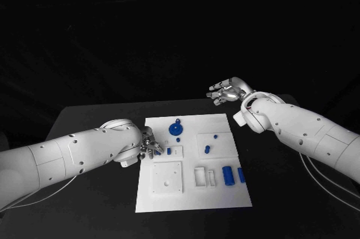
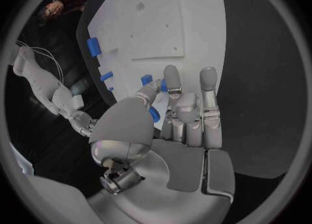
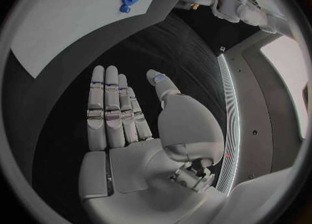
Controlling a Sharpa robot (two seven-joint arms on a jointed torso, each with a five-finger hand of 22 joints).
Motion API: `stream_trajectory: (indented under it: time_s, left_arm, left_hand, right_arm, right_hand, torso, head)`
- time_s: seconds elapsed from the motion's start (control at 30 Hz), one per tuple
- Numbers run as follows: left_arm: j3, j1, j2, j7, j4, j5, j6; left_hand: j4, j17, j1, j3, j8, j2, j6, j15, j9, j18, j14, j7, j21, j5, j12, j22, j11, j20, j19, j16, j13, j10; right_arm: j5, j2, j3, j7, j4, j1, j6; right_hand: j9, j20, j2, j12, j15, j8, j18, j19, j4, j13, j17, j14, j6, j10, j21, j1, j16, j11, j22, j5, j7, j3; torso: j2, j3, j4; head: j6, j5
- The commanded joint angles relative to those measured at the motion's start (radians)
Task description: Assemble the parts on the task board
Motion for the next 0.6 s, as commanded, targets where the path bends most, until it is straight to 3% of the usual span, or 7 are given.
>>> stream_trajectory:
  time_s: [0.03, 0.3, 0.6]
  left_arm:
    - [-0.003, -0.005, 0.006, 0.002, -0.005, -0.003, 0.03]
    - [-0.003, -0.006, 0.015, 0.006, -0.013, -0.003, 0.041]
    - [-0.003, -0.007, 0.017, 0.008, -0.012, -0.003, 0.05]
  left_hand:
    - [-0.056, 0.001, 0.005, 0.063, 0.0, 0.0, 0.027, 0.002, -0.003, 0.008, 0.003, -0.034, 0.001, 0.002, -0.005, 0.019, -0.006, 0.002, 0.001, -0.004, -0.002, 0.044]
    - [-0.046, -0.001, 0.004, 0.057, -0.005, -0.009, 0.029, 0.001, -0.012, 0.006, 0.001, -0.035, -0.001, 0.0, -0.008, 0.019, -0.006, 0.002, 0.0, -0.005, -0.002, 0.044]
    - [-0.037, -0.001, 0.013, 0.055, -0.006, -0.013, 0.031, 0.001, -0.017, 0.005, 0.001, -0.035, -0.003, -0.003, -0.008, 0.019, -0.006, 0.002, 0.0, -0.005, -0.001, 0.045]
  right_arm:
    - [-0.005, 0.001, 0.001, 0.006, 0.0, 0.0, 0.011]
    - [-0.005, 0.002, 0.001, 0.005, 0.0, 0.0, 0.016]
    - [-0.005, 0.001, 0.001, 0.004, 0.0, 0.0, 0.017]
  right_hand:
    - [0.001, 0.002, -0.004, -0.003, 0.004, 0.002, 0.005, -0.007, -0.003, -0.001, -0.001, -0.003, -0.001, -0.006, -0.001, -0.003, -0.004, 0.002, -0.001, 0.004, 0.006, 0.006]
    - [0.001, 0.003, -0.006, -0.003, 0.005, 0.002, 0.005, -0.01, -0.001, -0.001, -0.002, -0.006, -0.005, -0.009, -0.002, -0.005, -0.004, 0.003, -0.001, 0.003, 0.007, 0.004]
    - [0.001, 0.005, -0.005, -0.003, 0.007, 0.002, 0.005, -0.014, -0.001, -0.001, -0.004, -0.01, -0.007, -0.013, -0.002, -0.004, -0.004, 0.004, -0.002, 0.003, 0.007, 0.002]
  torso:
    - [0.001, -0.0001, 0.001]
    - [0.0, 0.0, -0.0013]
    - [0.0, -0.0007, 0.0007]
  head:
    - [-0.001, -0.001]
    - [-0.002, -0.002]
    - [-0.002, -0.004]
